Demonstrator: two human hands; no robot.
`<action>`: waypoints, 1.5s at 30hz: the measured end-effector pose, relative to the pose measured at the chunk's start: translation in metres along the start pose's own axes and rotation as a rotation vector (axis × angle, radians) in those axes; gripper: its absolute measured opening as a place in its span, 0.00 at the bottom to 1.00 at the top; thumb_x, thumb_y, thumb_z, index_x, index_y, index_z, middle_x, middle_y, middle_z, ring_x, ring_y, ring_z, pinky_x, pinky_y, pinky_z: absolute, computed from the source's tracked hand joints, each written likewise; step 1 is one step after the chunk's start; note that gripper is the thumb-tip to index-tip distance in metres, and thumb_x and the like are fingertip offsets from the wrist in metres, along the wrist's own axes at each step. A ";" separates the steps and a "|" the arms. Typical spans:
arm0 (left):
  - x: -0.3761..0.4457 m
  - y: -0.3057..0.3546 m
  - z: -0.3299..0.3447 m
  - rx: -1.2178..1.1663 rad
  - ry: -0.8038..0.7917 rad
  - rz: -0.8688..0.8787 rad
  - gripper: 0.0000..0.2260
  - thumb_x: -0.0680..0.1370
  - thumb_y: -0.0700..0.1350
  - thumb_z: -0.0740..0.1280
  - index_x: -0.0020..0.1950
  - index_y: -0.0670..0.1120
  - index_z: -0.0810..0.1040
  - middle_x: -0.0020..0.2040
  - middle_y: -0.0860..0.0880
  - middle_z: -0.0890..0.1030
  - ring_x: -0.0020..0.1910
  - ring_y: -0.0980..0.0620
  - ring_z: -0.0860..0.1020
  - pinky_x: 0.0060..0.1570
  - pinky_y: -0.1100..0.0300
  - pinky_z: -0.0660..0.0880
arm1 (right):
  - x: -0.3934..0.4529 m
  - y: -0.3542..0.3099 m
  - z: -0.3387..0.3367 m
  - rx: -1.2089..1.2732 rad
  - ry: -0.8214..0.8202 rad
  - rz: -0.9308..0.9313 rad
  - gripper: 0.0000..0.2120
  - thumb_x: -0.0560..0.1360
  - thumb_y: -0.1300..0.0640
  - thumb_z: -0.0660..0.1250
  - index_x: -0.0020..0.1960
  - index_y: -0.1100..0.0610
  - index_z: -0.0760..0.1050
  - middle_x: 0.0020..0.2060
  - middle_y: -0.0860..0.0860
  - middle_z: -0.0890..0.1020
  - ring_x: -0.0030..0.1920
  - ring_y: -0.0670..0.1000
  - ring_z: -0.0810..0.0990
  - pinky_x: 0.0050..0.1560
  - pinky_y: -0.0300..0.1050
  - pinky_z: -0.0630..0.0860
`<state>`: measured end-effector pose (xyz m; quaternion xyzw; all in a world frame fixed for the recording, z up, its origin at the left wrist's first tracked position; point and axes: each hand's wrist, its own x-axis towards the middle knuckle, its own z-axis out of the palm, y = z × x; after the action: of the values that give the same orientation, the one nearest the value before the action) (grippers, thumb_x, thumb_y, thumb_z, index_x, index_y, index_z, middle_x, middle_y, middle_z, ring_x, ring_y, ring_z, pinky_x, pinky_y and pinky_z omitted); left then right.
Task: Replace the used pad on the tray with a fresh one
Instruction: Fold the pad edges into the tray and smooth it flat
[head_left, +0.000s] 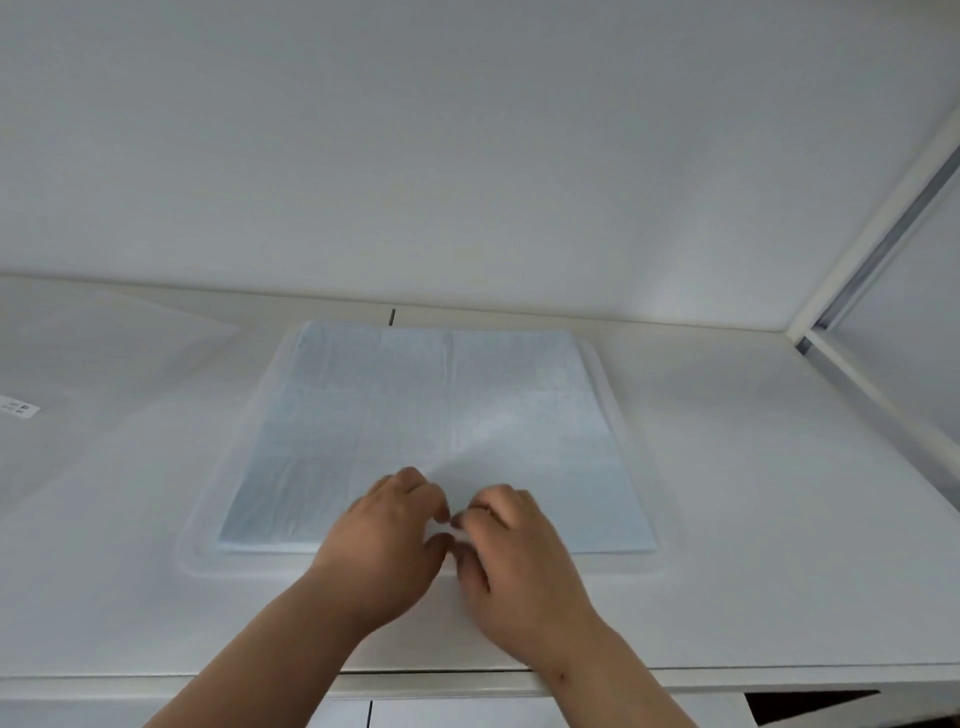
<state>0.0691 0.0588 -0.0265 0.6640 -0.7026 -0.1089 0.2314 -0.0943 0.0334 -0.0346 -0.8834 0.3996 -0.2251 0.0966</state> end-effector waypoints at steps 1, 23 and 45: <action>-0.001 0.003 0.000 -0.006 -0.043 -0.020 0.02 0.74 0.50 0.66 0.43 0.53 0.75 0.42 0.59 0.71 0.42 0.57 0.74 0.42 0.63 0.70 | -0.002 -0.003 0.001 0.011 -0.020 -0.009 0.09 0.76 0.51 0.59 0.47 0.53 0.76 0.45 0.47 0.73 0.43 0.50 0.73 0.43 0.47 0.75; -0.007 -0.031 -0.034 0.220 -0.078 -0.474 0.22 0.73 0.58 0.67 0.65 0.55 0.69 0.65 0.50 0.70 0.65 0.48 0.69 0.62 0.52 0.69 | -0.009 0.057 -0.043 -0.144 -0.008 0.377 0.09 0.76 0.50 0.63 0.52 0.52 0.76 0.54 0.48 0.74 0.56 0.53 0.73 0.53 0.44 0.73; -0.004 -0.001 -0.037 0.473 -0.334 -0.431 0.41 0.65 0.76 0.59 0.73 0.57 0.59 0.76 0.52 0.56 0.76 0.49 0.55 0.74 0.40 0.41 | 0.004 0.038 -0.072 -0.259 -0.387 0.396 0.29 0.75 0.34 0.56 0.68 0.52 0.69 0.69 0.52 0.67 0.71 0.55 0.62 0.69 0.50 0.62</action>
<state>0.0872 0.0685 0.0048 0.8051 -0.5803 -0.0965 -0.0751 -0.1514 0.0055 0.0169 -0.8197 0.5635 0.0236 0.0996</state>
